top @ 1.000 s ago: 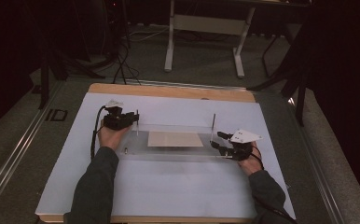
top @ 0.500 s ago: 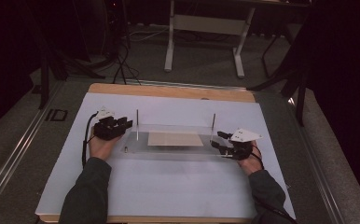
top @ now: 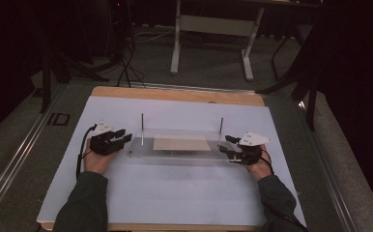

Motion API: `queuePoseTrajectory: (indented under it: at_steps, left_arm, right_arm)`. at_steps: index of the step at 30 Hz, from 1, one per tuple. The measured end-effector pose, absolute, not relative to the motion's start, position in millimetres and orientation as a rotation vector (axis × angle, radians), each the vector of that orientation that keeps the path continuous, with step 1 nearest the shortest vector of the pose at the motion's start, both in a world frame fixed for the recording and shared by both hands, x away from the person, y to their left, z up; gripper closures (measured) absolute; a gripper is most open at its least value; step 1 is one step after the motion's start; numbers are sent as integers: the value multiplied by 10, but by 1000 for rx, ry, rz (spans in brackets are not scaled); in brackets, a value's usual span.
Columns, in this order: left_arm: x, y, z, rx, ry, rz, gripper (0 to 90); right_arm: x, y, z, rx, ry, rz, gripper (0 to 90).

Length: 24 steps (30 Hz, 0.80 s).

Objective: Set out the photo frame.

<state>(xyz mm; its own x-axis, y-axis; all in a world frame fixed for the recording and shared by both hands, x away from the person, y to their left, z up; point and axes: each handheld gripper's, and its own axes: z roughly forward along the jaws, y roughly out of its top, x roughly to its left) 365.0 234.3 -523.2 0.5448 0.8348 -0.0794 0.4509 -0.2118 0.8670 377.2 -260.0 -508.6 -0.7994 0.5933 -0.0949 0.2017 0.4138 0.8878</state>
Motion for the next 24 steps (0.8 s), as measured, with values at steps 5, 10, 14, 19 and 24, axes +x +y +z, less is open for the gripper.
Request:
queuePoseTrajectory:
  at_steps: [5, 10, 14, 19, 24]
  left_arm:
    - [3579, 2310, -5254, 1891, 1021, 545, 566]
    - [3497, 2268, -5249, 1909, 960, 568, 522]
    - [3448, 2213, -5226, 1924, 902, 597, 474]
    - [3411, 2137, -5183, 1919, 828, 615, 463]
    - [3412, 2094, -5151, 1910, 798, 647, 434]
  right_arm:
    - [3779, -2599, -5075, 688, 2282, 1350, 447]
    - [3789, -2599, -5063, 693, 2287, 1350, 447]
    - [3798, -2600, -5055, 694, 2291, 1349, 447]
    - [3801, -2599, -5050, 701, 2292, 1352, 447]
    - [3804, -2599, -5047, 700, 2298, 1350, 447]
